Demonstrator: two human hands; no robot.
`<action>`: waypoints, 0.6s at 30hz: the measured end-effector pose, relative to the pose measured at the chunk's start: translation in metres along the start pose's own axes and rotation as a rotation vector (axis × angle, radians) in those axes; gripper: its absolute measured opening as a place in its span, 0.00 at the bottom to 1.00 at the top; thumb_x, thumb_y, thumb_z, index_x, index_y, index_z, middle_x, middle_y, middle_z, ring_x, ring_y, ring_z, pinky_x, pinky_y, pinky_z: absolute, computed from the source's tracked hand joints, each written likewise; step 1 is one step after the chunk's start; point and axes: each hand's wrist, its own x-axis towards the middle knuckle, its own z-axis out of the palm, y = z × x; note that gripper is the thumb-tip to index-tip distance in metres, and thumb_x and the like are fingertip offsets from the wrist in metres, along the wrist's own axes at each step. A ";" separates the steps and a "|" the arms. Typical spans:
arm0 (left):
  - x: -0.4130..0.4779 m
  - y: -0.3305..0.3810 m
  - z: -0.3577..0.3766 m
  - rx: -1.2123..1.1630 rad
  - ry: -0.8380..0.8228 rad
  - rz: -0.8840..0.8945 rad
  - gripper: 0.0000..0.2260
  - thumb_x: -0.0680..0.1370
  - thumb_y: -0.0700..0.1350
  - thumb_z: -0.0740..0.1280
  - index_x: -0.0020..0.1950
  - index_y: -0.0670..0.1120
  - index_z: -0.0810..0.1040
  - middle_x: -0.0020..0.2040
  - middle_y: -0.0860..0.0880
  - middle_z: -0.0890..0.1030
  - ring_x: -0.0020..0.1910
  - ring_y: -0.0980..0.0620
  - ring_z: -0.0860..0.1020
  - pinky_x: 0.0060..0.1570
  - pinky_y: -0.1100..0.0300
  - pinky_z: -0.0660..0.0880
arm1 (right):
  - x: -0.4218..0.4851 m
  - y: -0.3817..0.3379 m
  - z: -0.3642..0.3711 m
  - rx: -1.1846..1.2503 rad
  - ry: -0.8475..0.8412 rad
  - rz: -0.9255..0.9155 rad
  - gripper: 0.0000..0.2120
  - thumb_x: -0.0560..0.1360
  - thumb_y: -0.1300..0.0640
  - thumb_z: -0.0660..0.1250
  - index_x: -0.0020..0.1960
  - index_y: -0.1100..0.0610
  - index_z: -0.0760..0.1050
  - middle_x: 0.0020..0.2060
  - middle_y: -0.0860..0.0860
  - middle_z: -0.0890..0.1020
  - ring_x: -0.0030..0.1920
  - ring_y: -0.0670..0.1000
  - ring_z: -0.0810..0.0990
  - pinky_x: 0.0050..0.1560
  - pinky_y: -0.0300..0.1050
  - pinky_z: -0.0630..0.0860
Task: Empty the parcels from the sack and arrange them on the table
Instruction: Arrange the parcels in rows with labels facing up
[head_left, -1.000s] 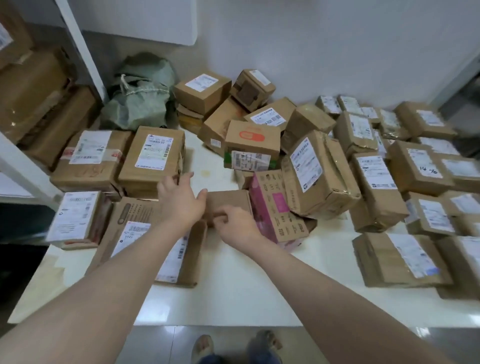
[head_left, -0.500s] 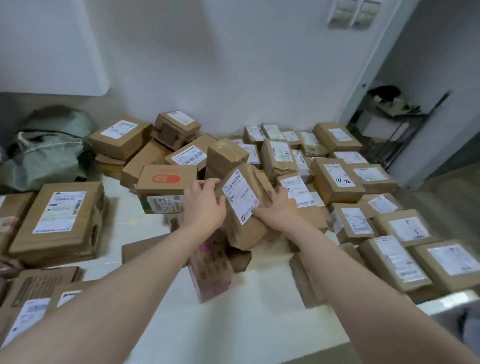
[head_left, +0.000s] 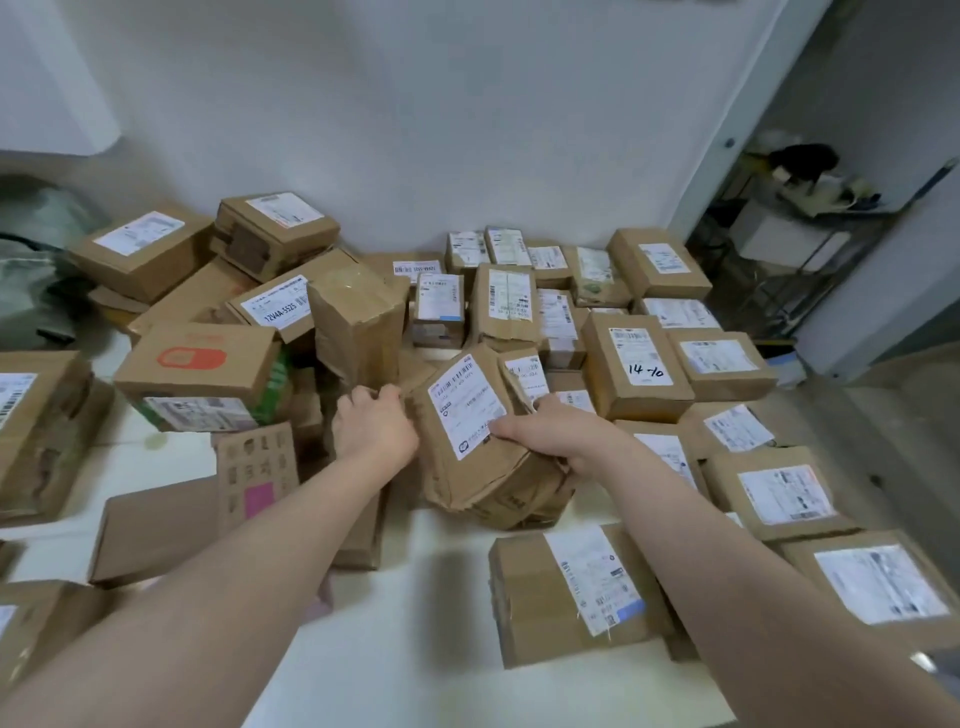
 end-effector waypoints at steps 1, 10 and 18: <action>0.004 -0.003 0.001 0.007 -0.008 -0.013 0.22 0.78 0.48 0.61 0.72 0.53 0.67 0.69 0.43 0.67 0.67 0.41 0.64 0.66 0.50 0.65 | 0.002 -0.002 -0.003 -0.035 -0.010 0.000 0.44 0.69 0.37 0.69 0.77 0.49 0.52 0.67 0.54 0.70 0.58 0.60 0.76 0.55 0.61 0.79; 0.032 -0.034 0.011 0.098 -0.265 0.062 0.37 0.72 0.43 0.69 0.76 0.62 0.55 0.78 0.50 0.47 0.76 0.40 0.48 0.70 0.44 0.61 | 0.001 -0.027 0.001 -0.129 -0.081 0.004 0.24 0.75 0.43 0.64 0.66 0.50 0.61 0.45 0.50 0.74 0.43 0.55 0.77 0.40 0.55 0.78; 0.033 -0.074 0.007 0.054 -0.379 0.000 0.34 0.76 0.48 0.63 0.78 0.58 0.50 0.78 0.43 0.47 0.71 0.32 0.62 0.69 0.44 0.65 | -0.012 -0.063 0.031 -0.314 -0.177 0.058 0.29 0.76 0.41 0.63 0.70 0.57 0.64 0.59 0.60 0.74 0.52 0.65 0.79 0.48 0.65 0.80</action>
